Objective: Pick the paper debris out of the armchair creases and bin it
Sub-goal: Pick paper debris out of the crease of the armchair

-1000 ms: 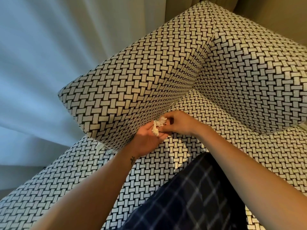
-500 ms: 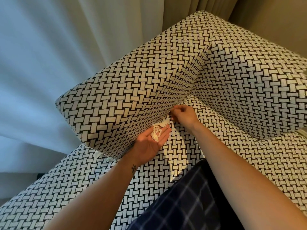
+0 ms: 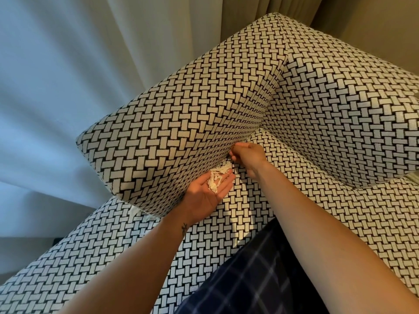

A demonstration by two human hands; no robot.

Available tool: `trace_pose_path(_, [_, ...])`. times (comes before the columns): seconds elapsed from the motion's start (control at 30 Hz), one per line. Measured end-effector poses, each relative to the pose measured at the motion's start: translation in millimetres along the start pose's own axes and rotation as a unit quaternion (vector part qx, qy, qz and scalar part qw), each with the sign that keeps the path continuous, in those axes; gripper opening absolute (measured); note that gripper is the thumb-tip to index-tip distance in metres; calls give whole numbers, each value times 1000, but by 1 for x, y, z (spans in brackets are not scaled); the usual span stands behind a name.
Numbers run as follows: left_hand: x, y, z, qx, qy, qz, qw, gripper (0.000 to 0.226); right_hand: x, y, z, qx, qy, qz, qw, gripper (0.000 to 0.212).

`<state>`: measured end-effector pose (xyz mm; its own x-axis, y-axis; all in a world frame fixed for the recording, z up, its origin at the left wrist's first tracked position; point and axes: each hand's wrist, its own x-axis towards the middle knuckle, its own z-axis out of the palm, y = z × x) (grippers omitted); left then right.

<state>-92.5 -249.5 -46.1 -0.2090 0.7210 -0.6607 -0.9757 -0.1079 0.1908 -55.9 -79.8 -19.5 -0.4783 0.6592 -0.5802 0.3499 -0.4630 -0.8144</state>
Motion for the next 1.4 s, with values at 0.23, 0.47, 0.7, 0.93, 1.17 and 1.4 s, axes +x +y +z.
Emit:
trace_pose_path(0.23, [0, 0, 3, 10, 33, 1, 999, 45, -33, 5, -15, -186, -182, -102, 960, 14])
trace_pose_path(0.47, [-7, -1, 4, -4, 23, 5, 1000, 42, -59, 11, -6, -301, -225, -161, 913, 18])
trace_pose_path(0.7, [-20, -1, 2, -11, 42, 9, 999, 41, -49, 1, -20, -96, -157, -116, 976, 25])
trace_pose_path(0.93, [-35, 1, -8, 12, 52, 14, 998, 37, -25, 3, -7, -283, -115, -64, 950, 19])
trace_pose_path(1.17, [-47, 3, -16, 50, 75, 28, 996, 38, -19, -16, 11, -408, -170, 16, 897, 12])
trace_pose_path(1.4, [-42, 2, -10, 62, 66, 47, 995, 40, -8, -13, 5, -380, -181, 50, 906, 19])
